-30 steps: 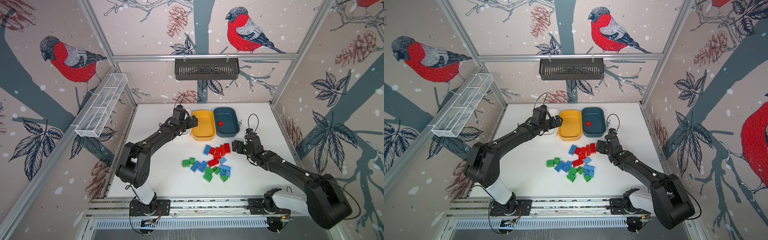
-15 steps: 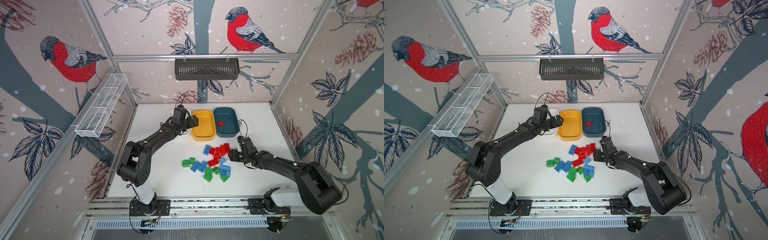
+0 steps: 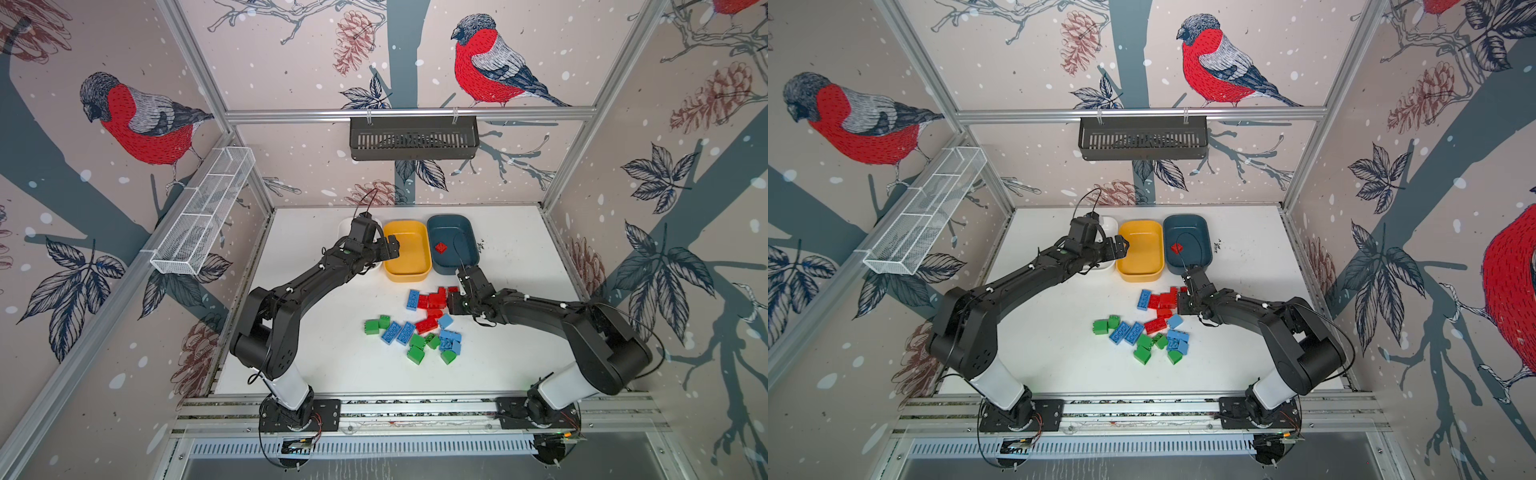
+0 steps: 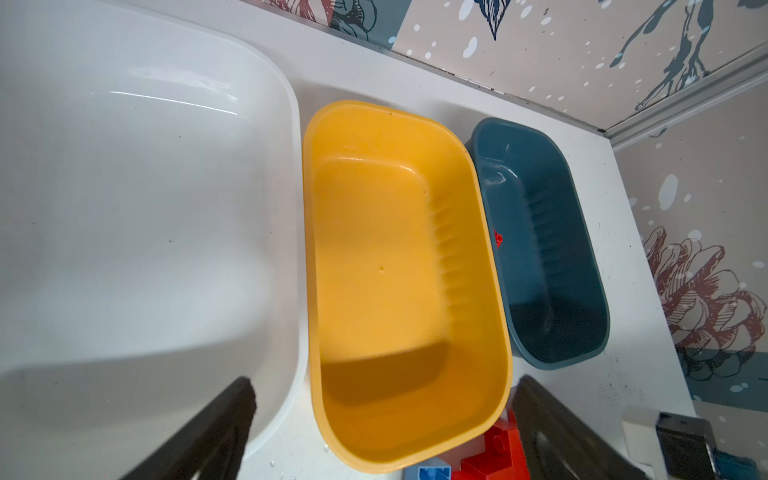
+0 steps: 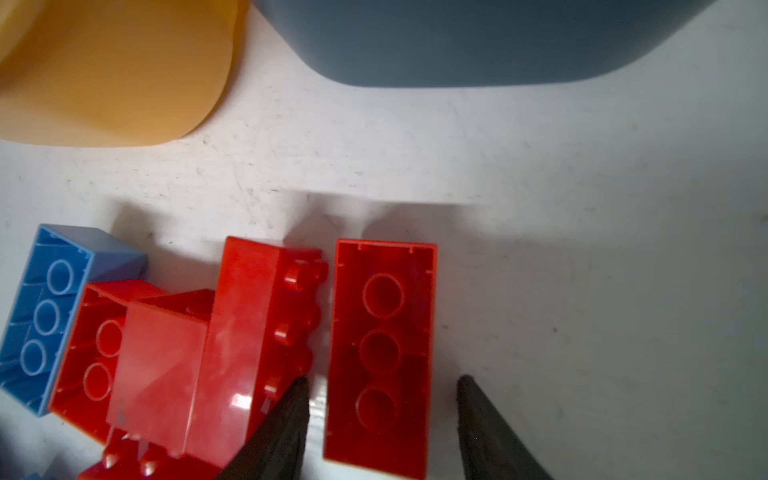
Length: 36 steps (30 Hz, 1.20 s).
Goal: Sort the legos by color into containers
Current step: 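Grasp a long red brick with the right gripper while the left moves toward the pile, then carry the long red brick into the teal tub and release it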
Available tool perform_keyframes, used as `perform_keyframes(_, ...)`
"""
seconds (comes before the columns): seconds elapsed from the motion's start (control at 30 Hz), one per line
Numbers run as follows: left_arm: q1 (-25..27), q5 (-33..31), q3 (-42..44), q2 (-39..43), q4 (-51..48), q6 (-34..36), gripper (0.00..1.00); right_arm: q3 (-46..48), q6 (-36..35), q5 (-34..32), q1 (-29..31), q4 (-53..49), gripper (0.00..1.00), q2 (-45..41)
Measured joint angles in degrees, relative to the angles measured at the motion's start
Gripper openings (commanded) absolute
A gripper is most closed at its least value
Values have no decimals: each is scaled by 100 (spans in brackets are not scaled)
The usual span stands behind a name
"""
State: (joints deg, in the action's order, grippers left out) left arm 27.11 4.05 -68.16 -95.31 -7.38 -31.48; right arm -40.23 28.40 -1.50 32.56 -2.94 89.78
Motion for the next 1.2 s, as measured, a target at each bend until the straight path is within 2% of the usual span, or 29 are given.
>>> perform_keyframes(0.3, 667, -428, 216, 190, -514, 190, 97, -105, 31, -476, 33, -92, 31, 120)
perform_keyframes(0.5, 1062, -527, 175, -55, -743, 280, 97, 31, -59, -647, 37, -208, 28, -284)
perform_keyframes(0.73, 1283, -514, 175, -278, -846, 205, 97, 372, -413, -734, 74, -70, 27, -1241)
perform_keyframes(0.87, 1360, -444, 157, -417, -883, 188, 97, 385, -605, -634, 9, 122, 27, -1497)
perform_keyframes(1.0, 1375, -446, 79, -566, -990, 186, 97, 98, -636, -435, -208, 321, 27, -1311)
perform_keyframes(1.2, 1427, -422, 57, -673, -1128, 188, 96, -822, -656, -297, -468, 481, 28, -417)
